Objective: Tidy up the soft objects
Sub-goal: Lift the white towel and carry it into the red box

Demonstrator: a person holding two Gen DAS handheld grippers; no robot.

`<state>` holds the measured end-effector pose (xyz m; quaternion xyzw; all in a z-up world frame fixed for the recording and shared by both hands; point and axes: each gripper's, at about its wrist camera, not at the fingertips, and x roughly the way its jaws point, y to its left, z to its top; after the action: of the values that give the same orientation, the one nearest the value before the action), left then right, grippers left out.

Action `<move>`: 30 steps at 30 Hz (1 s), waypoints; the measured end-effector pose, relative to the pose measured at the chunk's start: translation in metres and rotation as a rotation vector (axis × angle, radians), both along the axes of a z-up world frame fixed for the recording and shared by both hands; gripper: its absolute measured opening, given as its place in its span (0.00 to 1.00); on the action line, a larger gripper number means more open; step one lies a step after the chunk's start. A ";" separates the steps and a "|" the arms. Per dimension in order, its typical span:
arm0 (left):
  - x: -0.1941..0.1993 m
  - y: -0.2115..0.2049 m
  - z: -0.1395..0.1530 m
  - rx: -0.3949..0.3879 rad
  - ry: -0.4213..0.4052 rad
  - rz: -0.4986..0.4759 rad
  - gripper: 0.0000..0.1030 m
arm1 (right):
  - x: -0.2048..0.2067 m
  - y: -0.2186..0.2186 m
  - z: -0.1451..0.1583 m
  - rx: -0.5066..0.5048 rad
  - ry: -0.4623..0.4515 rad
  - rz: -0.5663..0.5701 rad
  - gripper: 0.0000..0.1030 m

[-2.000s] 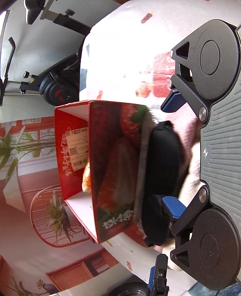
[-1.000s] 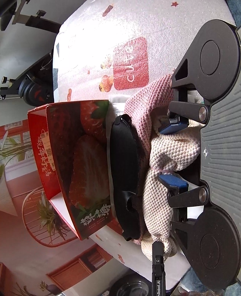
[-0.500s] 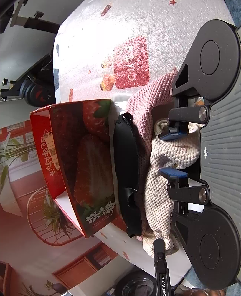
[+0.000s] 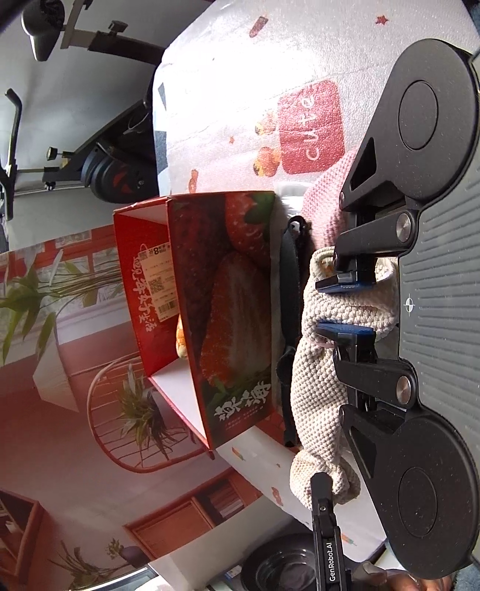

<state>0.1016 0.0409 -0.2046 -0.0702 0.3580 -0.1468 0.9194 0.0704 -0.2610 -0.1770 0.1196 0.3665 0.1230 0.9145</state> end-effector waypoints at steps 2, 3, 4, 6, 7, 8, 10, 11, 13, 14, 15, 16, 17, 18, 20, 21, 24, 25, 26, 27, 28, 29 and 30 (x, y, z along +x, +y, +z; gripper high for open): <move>-0.001 0.000 0.004 -0.001 -0.018 0.000 0.11 | -0.001 0.000 0.005 0.002 -0.018 0.000 0.15; -0.001 0.000 0.006 -0.001 -0.024 -0.001 0.11 | -0.001 0.000 0.008 0.002 -0.026 -0.001 0.15; -0.001 -0.001 0.007 0.000 -0.030 -0.002 0.11 | 0.000 -0.001 0.010 0.003 -0.033 -0.001 0.15; -0.001 -0.002 0.010 0.005 -0.041 -0.004 0.11 | 0.000 -0.002 0.014 0.002 -0.047 -0.001 0.15; -0.001 -0.003 0.011 0.005 -0.046 -0.005 0.11 | 0.001 -0.002 0.016 0.001 -0.054 -0.001 0.15; -0.001 -0.003 0.013 0.006 -0.051 -0.006 0.11 | 0.001 -0.003 0.018 0.000 -0.059 0.000 0.15; 0.000 -0.004 0.016 0.006 -0.062 -0.007 0.11 | 0.003 -0.004 0.022 0.000 -0.068 0.000 0.15; 0.001 -0.003 0.018 0.006 -0.067 -0.007 0.11 | 0.003 -0.004 0.024 0.002 -0.073 -0.001 0.15; 0.001 -0.004 0.021 0.007 -0.074 -0.010 0.11 | 0.005 -0.005 0.028 0.003 -0.081 -0.002 0.15; 0.002 -0.004 0.024 0.006 -0.078 -0.012 0.11 | 0.006 -0.006 0.030 0.003 -0.087 -0.003 0.15; 0.003 -0.005 0.026 0.004 -0.085 -0.015 0.11 | 0.007 -0.007 0.032 0.005 -0.094 -0.005 0.15; 0.004 -0.005 0.028 0.004 -0.090 -0.018 0.11 | 0.009 -0.007 0.035 0.008 -0.099 -0.007 0.15; 0.005 -0.005 0.030 0.003 -0.095 -0.020 0.11 | 0.011 -0.008 0.036 0.011 -0.103 -0.010 0.15; 0.007 -0.005 0.033 0.002 -0.099 -0.021 0.11 | 0.012 -0.009 0.038 0.014 -0.108 -0.012 0.15; 0.010 -0.005 0.037 -0.003 -0.108 -0.022 0.11 | 0.015 -0.011 0.042 0.018 -0.116 -0.015 0.15; 0.012 -0.006 0.039 -0.003 -0.114 -0.023 0.11 | 0.016 -0.011 0.044 0.019 -0.120 -0.016 0.15; 0.018 -0.008 0.045 -0.004 -0.127 -0.026 0.11 | 0.023 -0.014 0.050 0.022 -0.134 -0.020 0.15; 0.020 -0.008 0.047 -0.008 -0.130 -0.027 0.11 | 0.025 -0.015 0.053 0.022 -0.139 -0.021 0.15; 0.022 -0.009 0.049 -0.012 -0.134 -0.024 0.11 | 0.027 -0.016 0.056 0.022 -0.147 -0.023 0.15; 0.023 -0.009 0.052 -0.015 -0.141 -0.020 0.11 | 0.030 -0.018 0.060 0.022 -0.157 -0.024 0.15; 0.025 -0.010 0.055 -0.022 -0.149 -0.019 0.11 | 0.032 -0.019 0.063 0.020 -0.166 -0.024 0.15; 0.026 -0.010 0.058 -0.029 -0.155 -0.019 0.11 | 0.034 -0.020 0.067 0.017 -0.174 -0.025 0.15; 0.027 -0.012 0.061 -0.032 -0.162 -0.019 0.11 | 0.037 -0.020 0.070 0.013 -0.182 -0.026 0.15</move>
<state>0.1290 0.0294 -0.1440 -0.0692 0.2807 -0.1662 0.9428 0.1070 -0.2815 -0.1072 0.1184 0.2793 0.1241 0.9448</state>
